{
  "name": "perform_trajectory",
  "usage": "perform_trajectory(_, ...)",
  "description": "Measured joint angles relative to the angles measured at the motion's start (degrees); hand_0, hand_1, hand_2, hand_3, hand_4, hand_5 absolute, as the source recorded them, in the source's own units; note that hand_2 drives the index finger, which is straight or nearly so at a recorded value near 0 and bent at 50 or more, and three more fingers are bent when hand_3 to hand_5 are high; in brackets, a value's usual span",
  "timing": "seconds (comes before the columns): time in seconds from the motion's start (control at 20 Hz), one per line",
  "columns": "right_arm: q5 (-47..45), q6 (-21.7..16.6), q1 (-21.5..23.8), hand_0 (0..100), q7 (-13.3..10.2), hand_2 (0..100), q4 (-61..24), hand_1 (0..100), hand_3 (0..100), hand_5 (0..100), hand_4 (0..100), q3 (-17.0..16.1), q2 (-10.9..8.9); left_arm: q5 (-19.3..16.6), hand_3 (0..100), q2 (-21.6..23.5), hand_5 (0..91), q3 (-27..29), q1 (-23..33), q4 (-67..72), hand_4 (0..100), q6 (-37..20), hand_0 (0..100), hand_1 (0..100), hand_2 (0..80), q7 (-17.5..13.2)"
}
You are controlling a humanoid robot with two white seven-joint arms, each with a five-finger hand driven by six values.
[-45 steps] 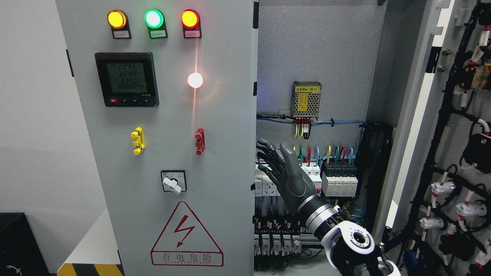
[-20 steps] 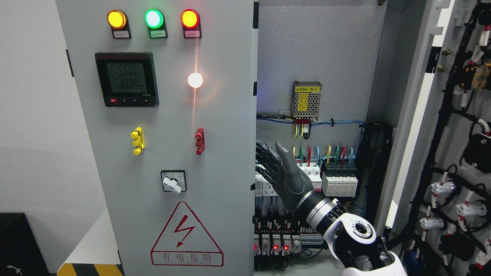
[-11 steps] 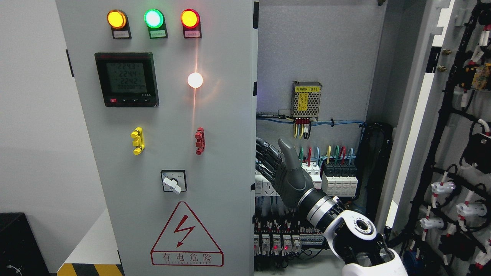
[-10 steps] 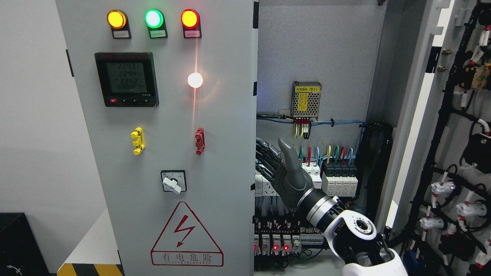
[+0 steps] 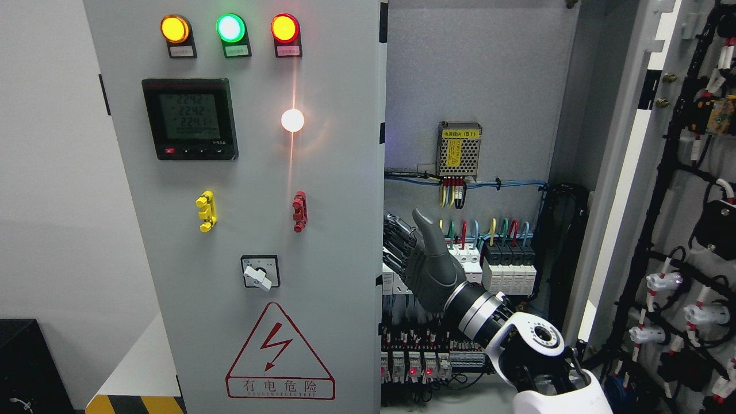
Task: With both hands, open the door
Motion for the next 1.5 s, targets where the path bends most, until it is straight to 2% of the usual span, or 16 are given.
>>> perform_trajectory(0.25, -0.07, -0.07, -0.13, 0, 0.85, 0, 0.40, 0, 0, 0, 0, -0.06, 0.00, 0.00, 0, 0.00, 0.0, 0.00, 0.00, 0.00, 0, 0.00, 0, 0, 0.0, 0.00)
perform_trajectory(0.55, -0.12, -0.10, -0.18, 0, 4.10, 0, 0.76, 0, 0, 0, 0, -1.14, -0.01, -0.01, 0, 0.00, 0.0, 0.00, 0.00, 0.00, 0, 0.00, 0, 0, 0.0, 0.00)
perform_trajectory(0.95, -0.18, -0.10, -0.21, 0, 4.57, 0, 0.94, 0, 0, 0, 0, -1.31, -0.01, 0.00, 0, 0.00, 0.0, 0.00, 0.00, 0.00, 0, 0.00, 0, 0, 0.0, 0.00)
perform_trajectory(1.2, -0.20, -0.12, -0.28, 0, 6.48, 0, 0.99, 0, 0, 0, 0, -1.98, -0.01, 0.01, 0, 0.00, 0.0, 0.00, 0.00, 0.00, 0, 0.00, 0, 0, 0.0, 0.00)
perform_trajectory(1.5, -0.21, -0.18, -0.37, 0, 7.30, 0, 1.05, 0, 0, 0, 0, -2.10, -0.01, 0.01, 0, 0.00, 0.0, 0.00, 0.00, 0.00, 0, 0.00, 0, 0, 0.0, 0.00)
